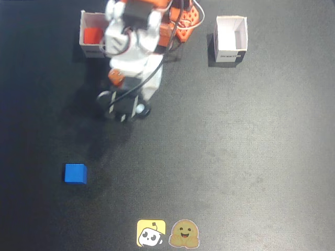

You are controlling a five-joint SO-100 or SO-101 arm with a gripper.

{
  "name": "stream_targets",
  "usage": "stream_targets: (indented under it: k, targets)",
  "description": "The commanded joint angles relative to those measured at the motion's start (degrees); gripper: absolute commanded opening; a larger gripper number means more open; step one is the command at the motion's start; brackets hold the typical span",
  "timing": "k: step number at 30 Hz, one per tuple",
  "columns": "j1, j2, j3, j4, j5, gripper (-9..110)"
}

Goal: Put the red cube in the right box and the blue cube in the left box.

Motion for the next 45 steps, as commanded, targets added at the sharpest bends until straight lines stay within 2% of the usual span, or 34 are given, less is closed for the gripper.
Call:
stream_targets:
  k: [1, 15, 27, 36, 45]
  targets:
    - [3.25, -3.78, -7.03, 0.44, -2.64, 0]
    - [11.60, -24.70, -24.26, -4.92, -10.28, 2]
    - [12.22, -38.50, -37.27, -5.45, -10.55, 7]
    - [11.95, -46.58, -43.86, -6.68, -11.60, 17]
    - [11.07, -52.29, -48.08, -8.00, -12.57, 19]
